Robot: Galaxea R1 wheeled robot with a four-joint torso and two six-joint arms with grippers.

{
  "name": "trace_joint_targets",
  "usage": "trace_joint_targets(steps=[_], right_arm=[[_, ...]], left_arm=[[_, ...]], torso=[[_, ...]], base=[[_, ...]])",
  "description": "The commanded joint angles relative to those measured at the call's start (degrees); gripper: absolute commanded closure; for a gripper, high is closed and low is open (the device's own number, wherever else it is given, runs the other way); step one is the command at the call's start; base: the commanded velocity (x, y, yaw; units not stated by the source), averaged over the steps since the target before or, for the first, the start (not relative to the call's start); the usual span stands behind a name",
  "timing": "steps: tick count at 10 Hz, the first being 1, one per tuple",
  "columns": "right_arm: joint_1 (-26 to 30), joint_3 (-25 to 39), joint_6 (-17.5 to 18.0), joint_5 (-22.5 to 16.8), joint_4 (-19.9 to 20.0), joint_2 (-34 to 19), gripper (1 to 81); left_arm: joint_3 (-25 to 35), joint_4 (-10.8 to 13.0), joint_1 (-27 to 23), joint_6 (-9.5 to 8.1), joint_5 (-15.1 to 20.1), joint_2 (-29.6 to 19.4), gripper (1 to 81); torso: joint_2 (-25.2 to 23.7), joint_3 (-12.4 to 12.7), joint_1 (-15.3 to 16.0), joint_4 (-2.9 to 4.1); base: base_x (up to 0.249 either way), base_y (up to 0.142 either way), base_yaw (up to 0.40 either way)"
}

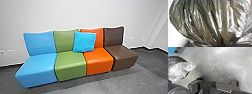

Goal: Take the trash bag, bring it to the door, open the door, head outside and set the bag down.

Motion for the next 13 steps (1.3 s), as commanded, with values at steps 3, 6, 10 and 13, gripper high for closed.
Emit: trace_joint_targets(steps=[3,6,10,13], right_arm=[[-1.7,1.5,-1.2,-0.2,1.4,-2.1,1.0],[-7.5,3.0,-3.1,4.5,1.1,-1.8,1.0],[-14.1,4.2,-5.5,9.6,0.8,1.5,1.0],[-17.2,-0.1,-6.1,11.3,0.8,7.0,1.0]], left_arm=[[6.7,-0.4,0.8,16.15,4.2,-7.6,81.1],[6.9,-0.5,6.6,21.99,3.9,-8.4,81.1],[13.5,-0.4,10.0,23.22,3.0,-9.1,81.1],[8.2,-0.4,16.3,28.66,1.4,-3.9,81.1]], torso=[[8.2,2.5,-5.4,0.0],[13.6,3.5,-8.9,0.0],[32.8,13.7,-21.3,0.0],[27.6,9.9,-18.0,0.0]], base=[[0.0,0.0,0.0],[0.0,0.0,0.0],[0.0,0.0,0.0],[0.0,0.0,0.0]])
